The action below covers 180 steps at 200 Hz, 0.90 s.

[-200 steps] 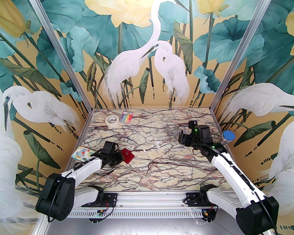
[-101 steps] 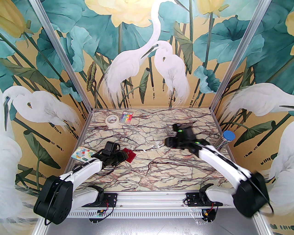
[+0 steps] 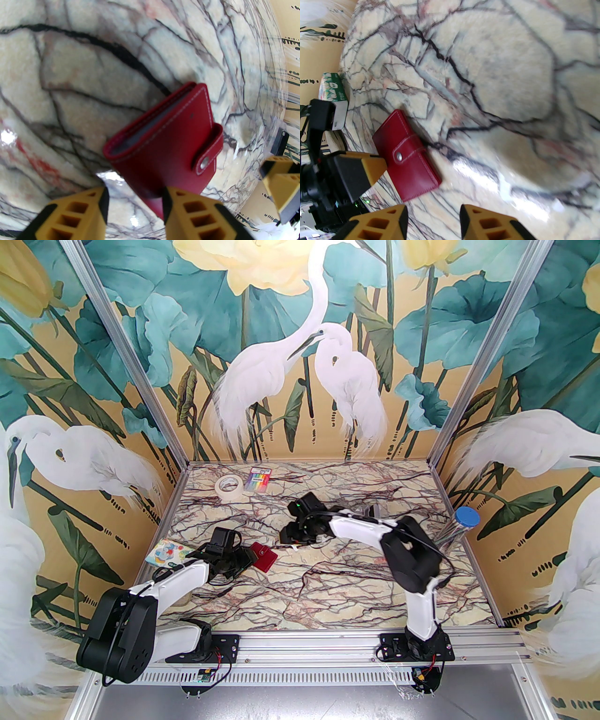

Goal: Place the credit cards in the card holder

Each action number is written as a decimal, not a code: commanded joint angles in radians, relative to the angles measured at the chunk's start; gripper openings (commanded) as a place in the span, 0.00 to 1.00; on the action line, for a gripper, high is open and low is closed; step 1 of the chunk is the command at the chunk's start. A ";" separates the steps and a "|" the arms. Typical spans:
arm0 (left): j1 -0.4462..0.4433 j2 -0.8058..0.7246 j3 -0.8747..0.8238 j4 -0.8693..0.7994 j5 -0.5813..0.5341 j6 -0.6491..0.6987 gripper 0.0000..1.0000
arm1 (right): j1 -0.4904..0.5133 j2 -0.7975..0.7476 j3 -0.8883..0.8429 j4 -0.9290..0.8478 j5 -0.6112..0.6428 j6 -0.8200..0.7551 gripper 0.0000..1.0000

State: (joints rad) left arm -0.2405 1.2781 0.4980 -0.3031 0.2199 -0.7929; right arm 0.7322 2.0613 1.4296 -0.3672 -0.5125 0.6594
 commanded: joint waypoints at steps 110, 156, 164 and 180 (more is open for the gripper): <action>0.010 0.086 0.008 0.102 0.072 0.037 0.26 | 0.070 0.180 0.141 -0.061 -0.106 0.045 0.35; 0.010 0.090 0.002 0.126 0.107 0.041 0.21 | 0.094 0.150 0.120 -0.061 -0.101 0.046 0.28; 0.012 0.090 -0.001 0.134 0.120 0.043 0.20 | 0.096 0.141 0.112 -0.057 -0.102 0.050 0.26; 0.009 0.086 -0.014 0.160 0.151 0.039 0.18 | 0.101 0.113 0.084 -0.038 -0.101 0.060 0.22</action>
State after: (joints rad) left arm -0.2218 1.3376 0.5037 -0.2310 0.2737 -0.7677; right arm 0.8021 2.2215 1.5406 -0.4271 -0.5949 0.6960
